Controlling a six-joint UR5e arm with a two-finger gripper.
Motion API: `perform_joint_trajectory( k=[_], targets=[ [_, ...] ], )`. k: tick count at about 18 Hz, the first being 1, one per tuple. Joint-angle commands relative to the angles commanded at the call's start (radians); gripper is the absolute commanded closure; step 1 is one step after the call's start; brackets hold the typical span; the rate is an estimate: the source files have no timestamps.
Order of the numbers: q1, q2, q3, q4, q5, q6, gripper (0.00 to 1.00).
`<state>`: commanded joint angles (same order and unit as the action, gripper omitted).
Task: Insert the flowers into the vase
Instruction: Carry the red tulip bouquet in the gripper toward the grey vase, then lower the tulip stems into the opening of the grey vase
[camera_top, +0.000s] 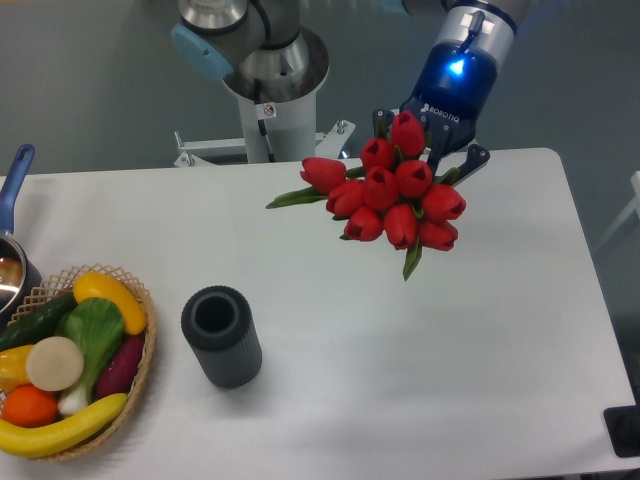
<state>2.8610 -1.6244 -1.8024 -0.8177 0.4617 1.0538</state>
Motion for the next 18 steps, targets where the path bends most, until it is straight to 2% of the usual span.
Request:
perform_joint_trajectory(
  k=[6,9,14,15,18],
  targets=[
    [-0.074,-0.037,0.009,0.025,-0.017,0.002,0.74],
    [-0.104,-0.061,0.011,0.066,-0.118,0.003,0.74],
    [-0.169,-0.109,0.002,0.066,-0.279,0.081,0.74],
    [-0.186,-0.136,0.005,0.068,-0.34,0.098,0.74],
    [-0.227,-0.152,-0.011,0.068,-0.406,0.139,0.74]
  ],
)
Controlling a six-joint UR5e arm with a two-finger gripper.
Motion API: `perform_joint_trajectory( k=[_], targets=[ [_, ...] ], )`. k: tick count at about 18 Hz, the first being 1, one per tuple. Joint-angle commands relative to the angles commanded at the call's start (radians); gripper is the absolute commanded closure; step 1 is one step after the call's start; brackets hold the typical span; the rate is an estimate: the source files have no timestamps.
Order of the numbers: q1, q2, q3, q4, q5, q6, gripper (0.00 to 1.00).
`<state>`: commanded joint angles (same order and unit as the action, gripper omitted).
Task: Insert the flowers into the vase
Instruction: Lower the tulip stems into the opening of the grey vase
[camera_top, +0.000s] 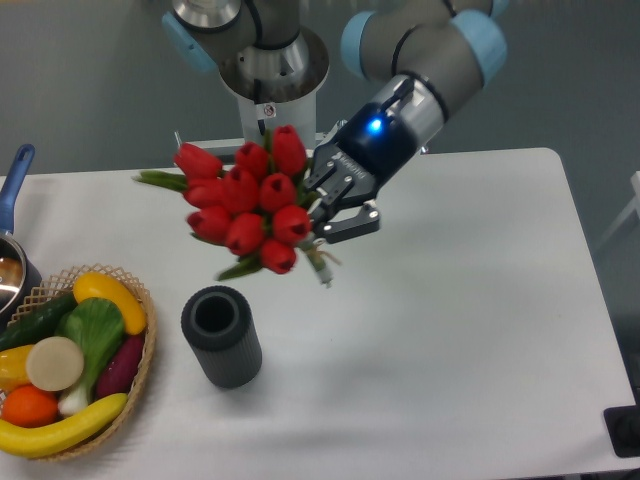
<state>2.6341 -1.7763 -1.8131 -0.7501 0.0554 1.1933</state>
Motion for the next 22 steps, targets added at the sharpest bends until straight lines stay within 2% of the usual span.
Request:
perform_joint_trajectory(
  k=[4,7,12,22],
  targets=[
    [-0.029,-0.02,-0.002,-0.002,-0.095,0.048,0.74],
    [-0.081,-0.066,0.0,-0.002,-0.132,0.107,0.74],
    [-0.109,-0.084,-0.009,-0.002,-0.135,0.109,0.74],
    [-0.111,-0.091,-0.061,-0.002,-0.135,0.109,0.73]
  ],
)
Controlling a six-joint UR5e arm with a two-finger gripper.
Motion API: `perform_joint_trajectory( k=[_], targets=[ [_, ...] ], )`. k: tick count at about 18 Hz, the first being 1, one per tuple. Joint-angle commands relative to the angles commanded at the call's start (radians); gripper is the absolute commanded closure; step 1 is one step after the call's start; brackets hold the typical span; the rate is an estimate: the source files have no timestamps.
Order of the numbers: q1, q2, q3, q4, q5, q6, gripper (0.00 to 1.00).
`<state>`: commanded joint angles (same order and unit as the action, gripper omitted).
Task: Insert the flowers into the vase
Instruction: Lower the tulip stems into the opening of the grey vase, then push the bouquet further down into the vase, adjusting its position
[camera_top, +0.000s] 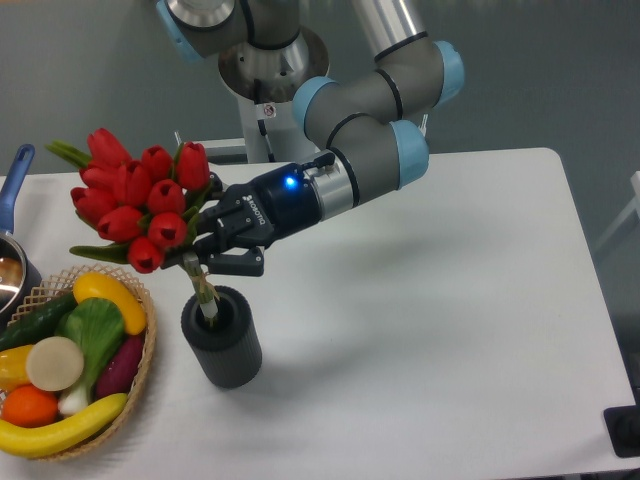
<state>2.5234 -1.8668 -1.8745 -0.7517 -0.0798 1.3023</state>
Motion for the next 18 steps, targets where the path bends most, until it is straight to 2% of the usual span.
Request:
perform_joint_trajectory(
  k=[7,14,18],
  targets=[
    [0.014,-0.049,-0.044,-0.002,0.002,0.0,0.73],
    [0.017,-0.1,-0.046,0.0,0.015,0.002,0.73],
    [0.015,-0.109,-0.043,0.0,0.015,0.002,0.73]
  ],
)
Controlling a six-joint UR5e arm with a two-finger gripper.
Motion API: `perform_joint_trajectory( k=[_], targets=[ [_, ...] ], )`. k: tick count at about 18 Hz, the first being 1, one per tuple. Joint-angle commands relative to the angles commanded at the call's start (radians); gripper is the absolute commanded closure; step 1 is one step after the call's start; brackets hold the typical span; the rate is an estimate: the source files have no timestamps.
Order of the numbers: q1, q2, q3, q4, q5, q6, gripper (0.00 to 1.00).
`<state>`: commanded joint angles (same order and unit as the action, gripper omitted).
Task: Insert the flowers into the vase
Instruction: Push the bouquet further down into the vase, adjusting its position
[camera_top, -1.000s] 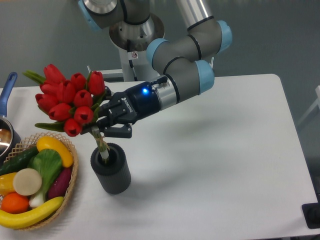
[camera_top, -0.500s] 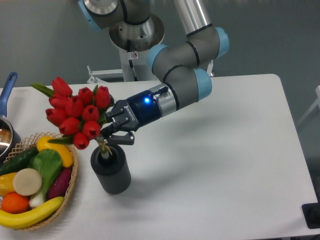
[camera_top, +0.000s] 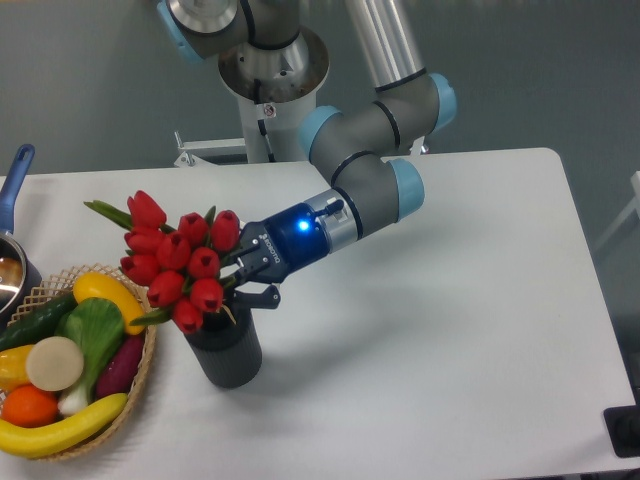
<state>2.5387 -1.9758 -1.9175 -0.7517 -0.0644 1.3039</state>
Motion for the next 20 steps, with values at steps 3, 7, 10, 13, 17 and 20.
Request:
perform_joint_trajectory(
  k=[3,7,10,13,17,20],
  targets=[
    [-0.002,-0.017,0.008,0.0,0.002,0.0,0.73],
    [-0.002,-0.038,0.011,0.002,0.002,0.006,0.73],
    [-0.006,-0.057,0.011,0.0,0.002,0.066,0.73],
    [-0.006,-0.066,0.005,0.0,0.003,0.069,0.72],
    [-0.009,-0.074,0.003,0.0,0.015,0.072,0.7],
    [-0.015,-0.078,0.0,0.0,0.023,0.075,0.69]
  ],
)
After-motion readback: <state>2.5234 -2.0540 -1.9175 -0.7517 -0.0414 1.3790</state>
